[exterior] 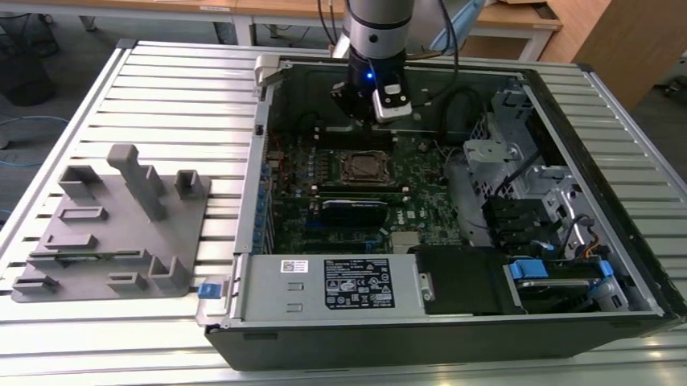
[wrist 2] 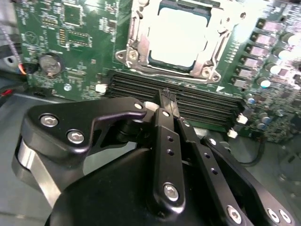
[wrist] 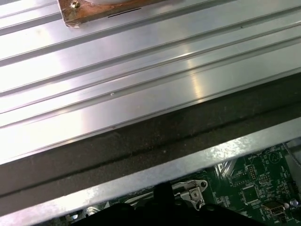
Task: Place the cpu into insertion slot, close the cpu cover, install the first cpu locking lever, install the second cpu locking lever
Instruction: 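Install the first cpu locking lever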
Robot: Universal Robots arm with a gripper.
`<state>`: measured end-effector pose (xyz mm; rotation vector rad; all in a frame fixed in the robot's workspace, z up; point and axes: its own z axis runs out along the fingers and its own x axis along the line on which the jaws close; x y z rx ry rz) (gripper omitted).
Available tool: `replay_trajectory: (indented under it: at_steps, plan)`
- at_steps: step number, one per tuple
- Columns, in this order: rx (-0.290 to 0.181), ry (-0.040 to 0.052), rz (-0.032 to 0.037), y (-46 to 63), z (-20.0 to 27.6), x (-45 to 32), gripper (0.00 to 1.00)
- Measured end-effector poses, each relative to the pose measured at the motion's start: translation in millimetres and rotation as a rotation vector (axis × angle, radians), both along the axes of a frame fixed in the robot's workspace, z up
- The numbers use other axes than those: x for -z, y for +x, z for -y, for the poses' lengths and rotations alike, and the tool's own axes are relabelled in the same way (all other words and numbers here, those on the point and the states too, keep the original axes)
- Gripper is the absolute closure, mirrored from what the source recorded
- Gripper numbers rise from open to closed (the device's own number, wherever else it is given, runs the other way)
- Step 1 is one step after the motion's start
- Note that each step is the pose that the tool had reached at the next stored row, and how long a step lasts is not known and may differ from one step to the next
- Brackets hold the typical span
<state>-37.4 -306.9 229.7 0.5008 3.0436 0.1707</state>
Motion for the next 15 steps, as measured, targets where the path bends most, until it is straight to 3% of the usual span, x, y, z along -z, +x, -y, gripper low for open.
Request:
replay_trajectory:
  at_steps: [4, 9, 15]
  plan:
    - [0.000, -0.0037, -0.0027, 0.1, -0.1, 0.2, 0.89]
    - [-0.002, -0.0456, -0.0075, 0.0, 0.2, 0.1, 0.89]
    - [-0.005, -0.0732, -0.0086, -0.1, 4.0, 0.0, 0.89]
